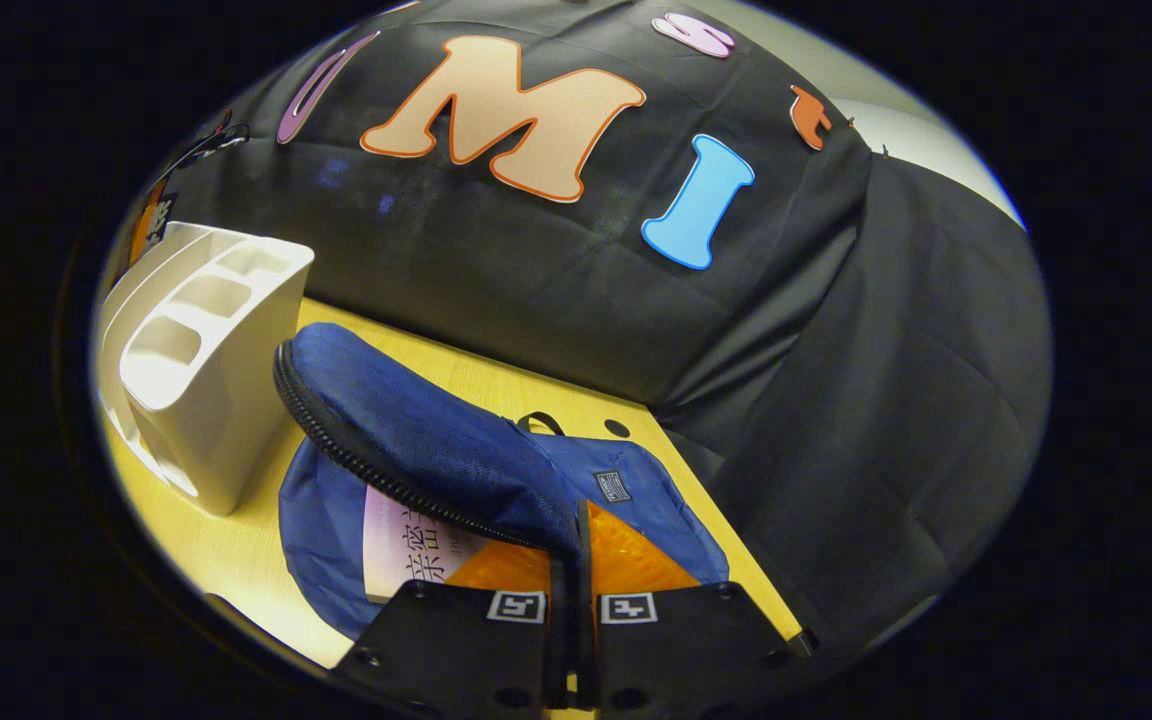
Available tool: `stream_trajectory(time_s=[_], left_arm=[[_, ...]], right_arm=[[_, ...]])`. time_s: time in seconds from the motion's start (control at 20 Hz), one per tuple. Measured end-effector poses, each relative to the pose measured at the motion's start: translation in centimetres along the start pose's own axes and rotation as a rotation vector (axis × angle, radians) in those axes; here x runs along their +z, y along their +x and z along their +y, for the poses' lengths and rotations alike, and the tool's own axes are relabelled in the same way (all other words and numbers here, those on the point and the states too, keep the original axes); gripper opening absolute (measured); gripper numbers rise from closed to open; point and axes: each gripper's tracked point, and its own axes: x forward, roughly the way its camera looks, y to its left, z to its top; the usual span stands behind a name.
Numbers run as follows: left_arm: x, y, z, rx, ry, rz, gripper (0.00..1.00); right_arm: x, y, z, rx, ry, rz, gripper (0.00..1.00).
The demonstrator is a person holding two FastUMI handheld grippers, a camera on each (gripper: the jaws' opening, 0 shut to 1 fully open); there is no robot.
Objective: Open the schoolbag, grab two books from the bookshelf and put them into the schoolbag.
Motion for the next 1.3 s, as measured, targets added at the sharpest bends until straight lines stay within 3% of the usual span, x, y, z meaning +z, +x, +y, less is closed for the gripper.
stream_trajectory(time_s=[0.45,0.75,1.0,1.3], left_arm=[[-3.1,-7.3,-0.4,0.027,-0.088,-0.068,0.39],[-4.8,-13.4,-0.7,0.104,-0.063,-0.153,0.39],[-6.4,-16.1,-4.0,0.073,-0.062,-0.208,0.39],[-8.6,-17.4,-11.1,-0.05,-0.054,-0.244,0.39]], right_arm=[[-0.1,-0.1,0.1,0.038,0.028,-0.027,0.04],[-0.3,-0.2,0.2,0.071,0.048,-0.041,0.04],[-0.4,-0.2,0.5,0.113,0.052,-0.051,0.06],[-0.1,-0.2,-0.3,0.152,0.065,-0.072,0.04]])
